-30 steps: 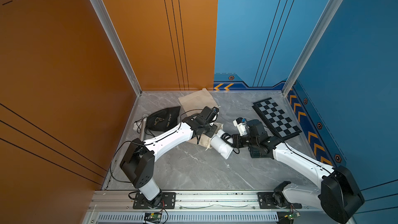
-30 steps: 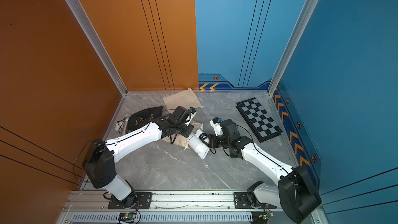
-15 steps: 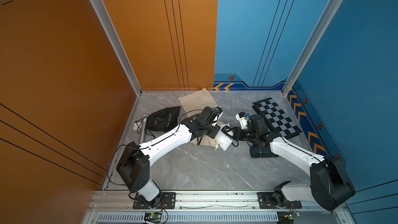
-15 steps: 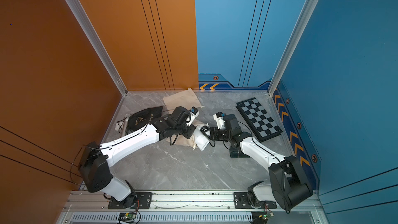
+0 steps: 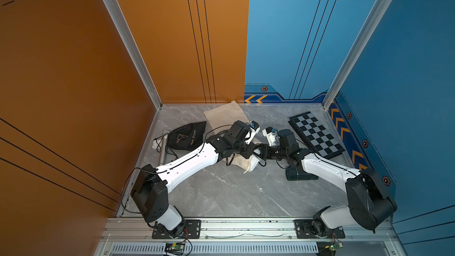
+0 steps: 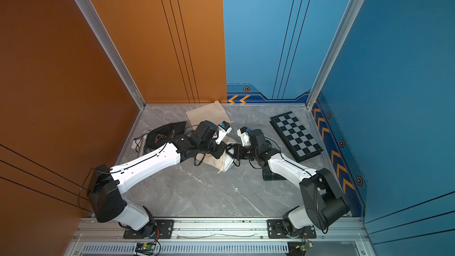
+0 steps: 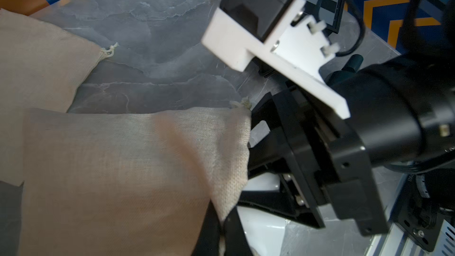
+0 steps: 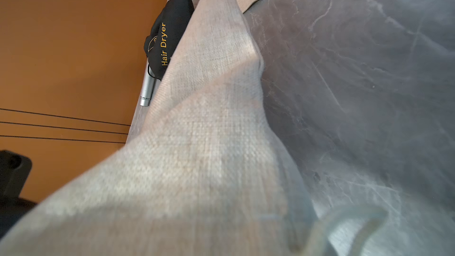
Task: Pack away hair dryers
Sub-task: Place the hair dryer in the drawstring bag.
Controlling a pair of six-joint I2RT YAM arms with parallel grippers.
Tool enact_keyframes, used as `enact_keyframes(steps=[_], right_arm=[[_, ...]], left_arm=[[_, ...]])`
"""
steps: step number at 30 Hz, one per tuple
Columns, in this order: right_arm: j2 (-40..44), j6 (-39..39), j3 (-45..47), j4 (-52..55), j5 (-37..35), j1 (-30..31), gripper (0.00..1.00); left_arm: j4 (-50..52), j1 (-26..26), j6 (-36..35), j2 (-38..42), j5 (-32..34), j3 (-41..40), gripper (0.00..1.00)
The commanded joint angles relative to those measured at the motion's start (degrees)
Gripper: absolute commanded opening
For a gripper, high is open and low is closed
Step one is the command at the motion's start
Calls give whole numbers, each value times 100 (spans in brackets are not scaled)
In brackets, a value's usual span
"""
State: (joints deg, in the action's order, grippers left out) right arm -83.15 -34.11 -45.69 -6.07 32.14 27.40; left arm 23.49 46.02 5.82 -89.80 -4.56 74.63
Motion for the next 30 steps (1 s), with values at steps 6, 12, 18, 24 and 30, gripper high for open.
enact_keyframes(steps=[6, 12, 18, 24, 30], right_arm=[[53, -852, 256, -1865, -430, -244, 21], [27, -1201, 609, -2809, -1372, 159, 22], [-366, -1244, 645, -3330, -2209, 622, 22], [-944, -1426, 369, -3595, -2228, 754, 33], [-819, -1463, 403, -3249, -1904, 616, 73]], left_arm=[[-94, 95, 53, 100, -382, 105, 0], [-136, 83, 133, -16, -332, 224, 0], [-391, -75, 362, -143, -516, 426, 0], [-400, -289, 434, -240, -463, 406, 0], [-405, -716, 603, -205, -333, 151, 0]])
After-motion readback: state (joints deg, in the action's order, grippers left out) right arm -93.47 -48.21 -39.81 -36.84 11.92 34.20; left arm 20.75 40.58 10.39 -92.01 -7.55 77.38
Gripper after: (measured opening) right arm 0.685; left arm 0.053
